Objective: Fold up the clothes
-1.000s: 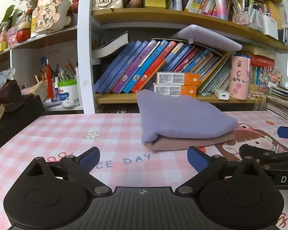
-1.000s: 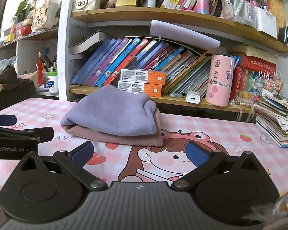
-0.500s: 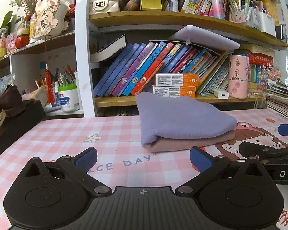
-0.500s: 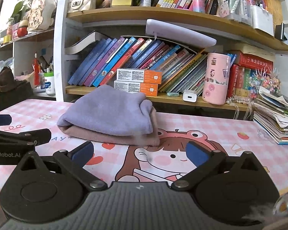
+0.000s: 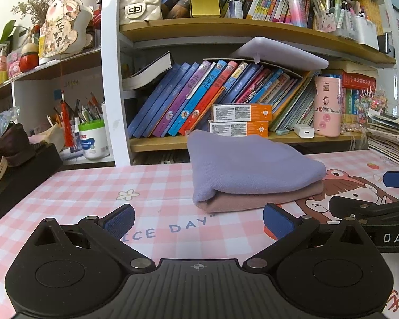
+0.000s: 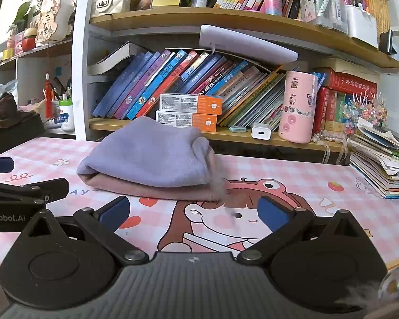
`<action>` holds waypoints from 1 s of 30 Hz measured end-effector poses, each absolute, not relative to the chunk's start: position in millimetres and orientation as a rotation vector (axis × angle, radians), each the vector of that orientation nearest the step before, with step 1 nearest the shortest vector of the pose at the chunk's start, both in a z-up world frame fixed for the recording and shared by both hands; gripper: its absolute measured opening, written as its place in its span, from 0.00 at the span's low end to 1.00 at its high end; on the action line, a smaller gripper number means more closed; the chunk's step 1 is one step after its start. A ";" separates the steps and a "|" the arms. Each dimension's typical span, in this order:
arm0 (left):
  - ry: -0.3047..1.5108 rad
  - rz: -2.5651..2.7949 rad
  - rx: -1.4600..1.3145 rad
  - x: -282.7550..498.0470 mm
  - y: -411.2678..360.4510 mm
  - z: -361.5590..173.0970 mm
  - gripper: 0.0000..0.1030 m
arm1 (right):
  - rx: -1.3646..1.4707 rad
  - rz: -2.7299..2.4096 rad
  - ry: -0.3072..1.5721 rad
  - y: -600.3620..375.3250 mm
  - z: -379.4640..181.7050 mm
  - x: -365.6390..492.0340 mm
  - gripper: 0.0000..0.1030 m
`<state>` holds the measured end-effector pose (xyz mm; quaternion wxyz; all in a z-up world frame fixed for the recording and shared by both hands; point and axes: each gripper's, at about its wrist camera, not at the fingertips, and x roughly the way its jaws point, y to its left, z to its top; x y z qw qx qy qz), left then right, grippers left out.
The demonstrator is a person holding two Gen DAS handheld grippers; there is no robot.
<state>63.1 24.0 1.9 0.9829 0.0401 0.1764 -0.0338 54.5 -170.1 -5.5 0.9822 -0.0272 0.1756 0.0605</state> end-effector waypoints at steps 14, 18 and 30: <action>0.356 -0.066 0.080 63.2 23.6 2.0 1.00 | -0.060 0.117 0.354 -169.1 -5.0 55.0 1.00; 0.357 -0.063 0.080 63.4 23.5 2.1 1.00 | -0.063 0.115 0.353 -168.8 -4.7 54.9 1.00; 0.361 -0.063 0.077 64.5 24.6 2.3 1.00 | -0.077 0.109 0.352 -167.2 -5.0 55.2 1.00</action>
